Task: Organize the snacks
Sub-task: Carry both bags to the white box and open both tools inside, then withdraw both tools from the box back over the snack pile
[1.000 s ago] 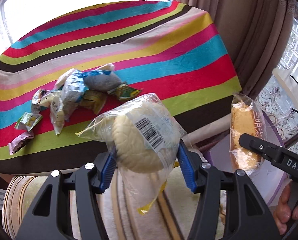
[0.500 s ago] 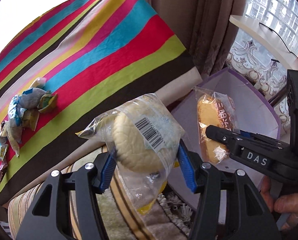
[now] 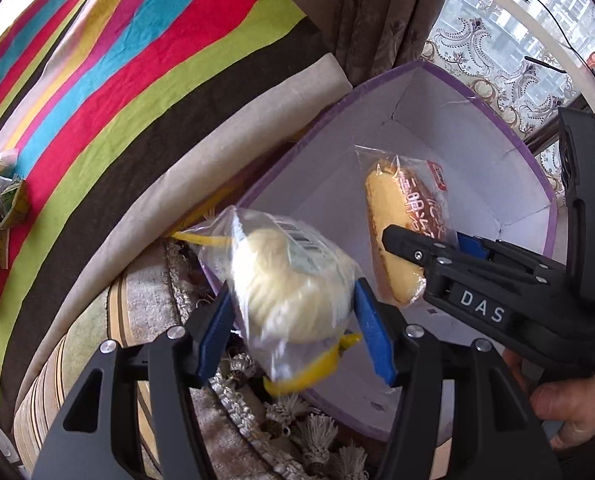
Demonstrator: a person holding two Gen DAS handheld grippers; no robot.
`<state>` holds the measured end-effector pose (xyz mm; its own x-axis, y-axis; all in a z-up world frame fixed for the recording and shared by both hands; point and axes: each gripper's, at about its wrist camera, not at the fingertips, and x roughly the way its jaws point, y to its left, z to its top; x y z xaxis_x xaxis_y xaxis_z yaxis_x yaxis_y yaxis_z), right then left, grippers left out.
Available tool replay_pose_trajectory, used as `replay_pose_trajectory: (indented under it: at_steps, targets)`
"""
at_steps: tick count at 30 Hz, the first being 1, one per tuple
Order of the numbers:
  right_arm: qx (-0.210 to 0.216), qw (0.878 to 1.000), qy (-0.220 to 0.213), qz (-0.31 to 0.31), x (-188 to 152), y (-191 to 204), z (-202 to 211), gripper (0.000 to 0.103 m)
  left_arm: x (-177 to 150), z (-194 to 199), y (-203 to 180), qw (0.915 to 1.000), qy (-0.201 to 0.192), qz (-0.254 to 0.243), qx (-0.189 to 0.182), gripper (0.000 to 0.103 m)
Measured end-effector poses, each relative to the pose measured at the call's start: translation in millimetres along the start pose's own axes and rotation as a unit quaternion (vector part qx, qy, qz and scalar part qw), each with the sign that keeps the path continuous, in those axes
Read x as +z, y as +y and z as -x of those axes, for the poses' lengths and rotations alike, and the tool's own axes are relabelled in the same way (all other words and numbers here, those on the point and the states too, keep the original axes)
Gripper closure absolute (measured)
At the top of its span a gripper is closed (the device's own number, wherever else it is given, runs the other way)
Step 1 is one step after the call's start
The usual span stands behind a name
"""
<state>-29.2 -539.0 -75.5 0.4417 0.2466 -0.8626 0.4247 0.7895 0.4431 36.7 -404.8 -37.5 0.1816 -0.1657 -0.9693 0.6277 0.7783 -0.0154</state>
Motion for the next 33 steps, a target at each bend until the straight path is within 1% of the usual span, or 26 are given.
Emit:
replay_pose_trajectory:
  at_steps: [2,4,7,8,10,12,16,19,25,28,33]
  targets:
    - [-0.009,1.0,0.003,-0.003,-0.6,-1.7,-2.6,0.054,1.5,-1.7,-0.9,1.0,0.002,0.0,-0.001,0.04]
    - [-0.015,1.0,0.009,-0.005,-0.5,-2.9,-5.7,0.054,3.9,-4.2,-3.0,1.0,0.006,-0.002,-0.002,0.033]
    - [-0.018,1.0,0.009,-0.008,-0.1,-7.0,-6.1,0.054,8.7,-8.0,-8.3,0.9999,0.014,-0.007,-0.008,0.028]
    - [-0.017,1.0,0.008,-0.01,0.3,-8.4,-5.3,0.054,10.0,-9.1,-8.2,0.9998,0.016,-0.008,-0.01,0.028]
    - [-0.021,1.0,0.005,-0.011,1.7,-9.4,-2.8,0.049,12.2,-12.2,-9.0,0.9996,0.021,-0.009,-0.016,0.027]
    - [-0.026,1.0,0.003,-0.009,3.7,-10.2,-1.5,0.047,14.0,-16.1,-9.8,0.9995,0.025,-0.01,-0.016,0.027]
    - [-0.03,0.999,0.006,-0.008,4.9,-13.4,-0.6,0.038,14.6,-21.2,-10.8,0.9991,0.035,-0.012,-0.02,0.026]
    - [-0.031,0.999,0.007,-0.01,6.4,-13.3,-1.3,0.034,16.4,-27.0,-14.8,0.9986,0.043,-0.018,-0.023,0.026]
    - [-0.038,0.999,0.013,-0.011,9.2,-13.2,-5.2,0.033,20.9,-37.7,-19.7,0.9982,0.052,-0.022,-0.022,0.026]
    - [-0.041,0.999,0.012,-0.008,9.8,-11.1,-3.0,0.032,19.1,-29.6,-17.2,0.9994,0.032,-0.013,-0.005,0.026]
    - [-0.045,0.999,0.009,0.003,12.1,3.5,-0.9,0.03,17.3,-29.7,-13.6,0.9991,0.039,-0.012,-0.011,0.026]
